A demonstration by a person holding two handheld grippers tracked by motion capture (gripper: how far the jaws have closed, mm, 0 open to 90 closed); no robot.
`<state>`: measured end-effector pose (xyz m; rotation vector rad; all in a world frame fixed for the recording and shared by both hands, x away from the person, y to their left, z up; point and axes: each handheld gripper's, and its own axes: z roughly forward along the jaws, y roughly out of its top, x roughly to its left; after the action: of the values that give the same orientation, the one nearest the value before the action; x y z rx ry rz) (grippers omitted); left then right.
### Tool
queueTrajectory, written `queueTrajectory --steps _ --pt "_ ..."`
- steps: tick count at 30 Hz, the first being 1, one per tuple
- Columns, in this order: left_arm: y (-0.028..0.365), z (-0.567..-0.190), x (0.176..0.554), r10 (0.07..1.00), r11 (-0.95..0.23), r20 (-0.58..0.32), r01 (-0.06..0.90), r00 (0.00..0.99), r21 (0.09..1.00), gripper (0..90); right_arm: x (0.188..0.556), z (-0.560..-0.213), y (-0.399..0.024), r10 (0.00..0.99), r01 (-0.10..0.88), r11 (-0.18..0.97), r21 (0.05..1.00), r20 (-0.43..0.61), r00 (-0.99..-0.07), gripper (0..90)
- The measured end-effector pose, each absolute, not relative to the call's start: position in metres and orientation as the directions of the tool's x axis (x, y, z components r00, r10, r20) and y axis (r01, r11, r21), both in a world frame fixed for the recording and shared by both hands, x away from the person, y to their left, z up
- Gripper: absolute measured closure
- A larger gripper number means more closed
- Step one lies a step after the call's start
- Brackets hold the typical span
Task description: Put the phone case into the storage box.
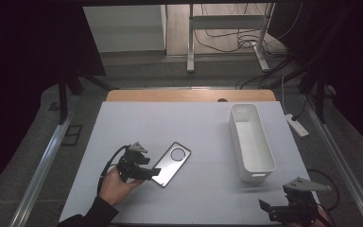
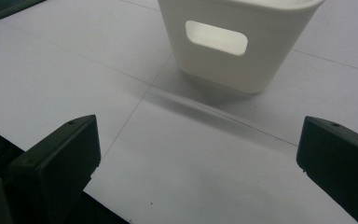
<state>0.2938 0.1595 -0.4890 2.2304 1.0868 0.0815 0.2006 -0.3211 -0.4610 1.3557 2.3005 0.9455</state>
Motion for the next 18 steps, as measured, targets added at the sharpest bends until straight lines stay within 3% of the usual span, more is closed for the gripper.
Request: queueTrajectory --steps 10,18 --pt "0.16 -0.488 0.307 0.729 -0.478 -0.177 0.677 0.661 0.56 1.9 0.201 -0.461 -0.321 0.861 0.661 0.336 0.671 0.067 -0.505 0.1" --pt "0.161 -0.49 0.317 0.737 -0.491 -0.164 0.686 0.656 0.538 0.0 0.201 -0.461 -0.321 0.861 0.662 0.335 0.67 0.068 -0.504 0.1"
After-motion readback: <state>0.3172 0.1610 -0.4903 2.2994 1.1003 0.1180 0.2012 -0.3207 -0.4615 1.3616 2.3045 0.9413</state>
